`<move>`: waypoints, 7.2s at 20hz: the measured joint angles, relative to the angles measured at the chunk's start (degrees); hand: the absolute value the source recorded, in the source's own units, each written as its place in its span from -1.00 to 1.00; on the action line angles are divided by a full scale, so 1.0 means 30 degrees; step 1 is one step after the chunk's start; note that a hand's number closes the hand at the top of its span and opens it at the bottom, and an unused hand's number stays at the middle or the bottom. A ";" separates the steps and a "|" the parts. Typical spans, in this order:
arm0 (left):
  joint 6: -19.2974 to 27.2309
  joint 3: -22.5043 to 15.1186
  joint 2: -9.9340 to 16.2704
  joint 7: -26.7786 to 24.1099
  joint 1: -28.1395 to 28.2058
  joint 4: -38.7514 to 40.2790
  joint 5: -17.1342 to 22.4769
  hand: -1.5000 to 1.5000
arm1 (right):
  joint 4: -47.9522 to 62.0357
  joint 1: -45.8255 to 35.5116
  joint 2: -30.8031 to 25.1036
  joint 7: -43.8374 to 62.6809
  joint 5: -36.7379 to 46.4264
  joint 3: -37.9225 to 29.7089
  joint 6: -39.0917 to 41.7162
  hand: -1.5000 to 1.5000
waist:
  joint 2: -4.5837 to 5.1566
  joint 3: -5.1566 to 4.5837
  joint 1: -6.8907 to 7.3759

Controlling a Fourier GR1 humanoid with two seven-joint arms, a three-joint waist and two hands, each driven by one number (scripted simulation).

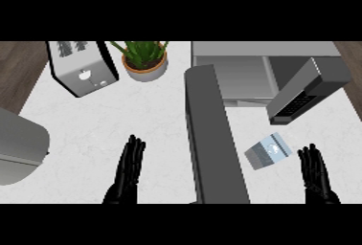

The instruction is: Pick up the milk, place it into the microwave and close the microwave

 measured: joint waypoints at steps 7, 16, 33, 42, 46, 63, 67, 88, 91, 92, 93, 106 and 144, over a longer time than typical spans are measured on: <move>-0.0687 0.0467 0.1150 -0.0594 0.1097 -0.0910 0.0989 -1.00 | 0.4302 -0.2534 0.0013 -0.1824 0.0731 -0.1081 -0.1006 -1.00 | 0.0004 0.0000 0.0061; -0.2173 0.1778 0.2534 -0.1529 0.2226 -0.1300 0.2808 -1.00 | 1.0085 -0.6344 -0.0614 -0.4019 0.0777 -0.3007 -0.2099 -1.00 | 0.0009 0.0000 0.0093; -0.4015 0.3527 0.3975 -0.2426 0.3438 -0.1962 0.4356 -1.00 | 2.0743 -1.2081 -0.2370 -0.8909 0.0852 -0.5467 -0.3781 1.00 | -0.0056 -0.0105 0.0226; -0.4829 0.4337 0.4424 -0.2552 0.3887 -0.2288 0.5076 -1.00 | 2.4912 -1.4765 -0.3083 -1.0675 0.1406 -0.5635 -0.3075 1.00 | -0.0012 -0.0101 0.0385; -0.5105 0.4665 0.4490 -0.2848 0.4042 -0.1989 0.5254 -1.00 | 2.5169 -1.5404 -0.2568 -1.0885 0.1329 -0.5404 -0.2355 1.00 | -0.0021 -0.0124 0.0336; -0.6338 0.6024 0.4330 -0.3782 0.4611 -0.0764 0.5808 -1.00 | 2.0130 -1.5195 -0.0330 -0.8280 0.1328 -0.3258 -0.3958 1.00 | -0.0016 -0.0025 0.0028; -0.6385 0.6025 0.4123 -0.3459 0.4549 -0.0950 0.5740 -1.00 | 1.9648 -1.6111 -0.0307 -0.6758 0.1479 -0.3221 -0.5044 1.00 | 0.0007 -0.0015 0.0076; -0.8156 0.7324 0.4457 -0.2915 0.2842 0.0314 0.6524 -1.00 | 2.8373 -2.4517 -0.3230 -0.3147 0.4353 -0.3835 -1.0840 1.00 | 0.0493 0.0041 0.1236; -0.7741 0.7212 0.4417 -0.2633 0.2512 0.0412 0.5948 -1.00 | 2.9124 -2.5222 -0.3675 -0.2599 0.4910 -0.3612 -1.2015 1.00 | 0.0604 0.0051 0.1440; -0.7668 0.7194 0.4483 -0.2531 0.2421 0.0454 0.5756 -1.00 | 2.9282 -2.5416 -0.3755 -0.2475 0.4998 -0.3615 -1.2438 1.00 | 0.0646 0.0056 0.1521; -0.7648 0.7131 0.4542 -0.2573 0.2521 0.0541 0.5551 -1.00 | 2.9413 -2.5494 -0.3923 -0.2392 0.5013 -0.3687 -1.2828 1.00 | 0.0683 0.0061 0.1614; -0.7131 0.6875 0.4787 -0.2144 0.1896 0.0709 0.4119 -1.00 | 3.1194 -2.6731 -0.4614 -0.0783 0.6550 -0.2827 -1.5611 -1.00 | 0.1031 0.0088 0.2424; -0.7084 0.5046 0.3131 -0.1604 0.0236 0.1628 0.2615 -1.00 | 2.9977 -2.0606 -0.3063 -0.9360 0.2201 -0.6753 -0.3812 -1.00 | 0.0289 0.0052 0.0644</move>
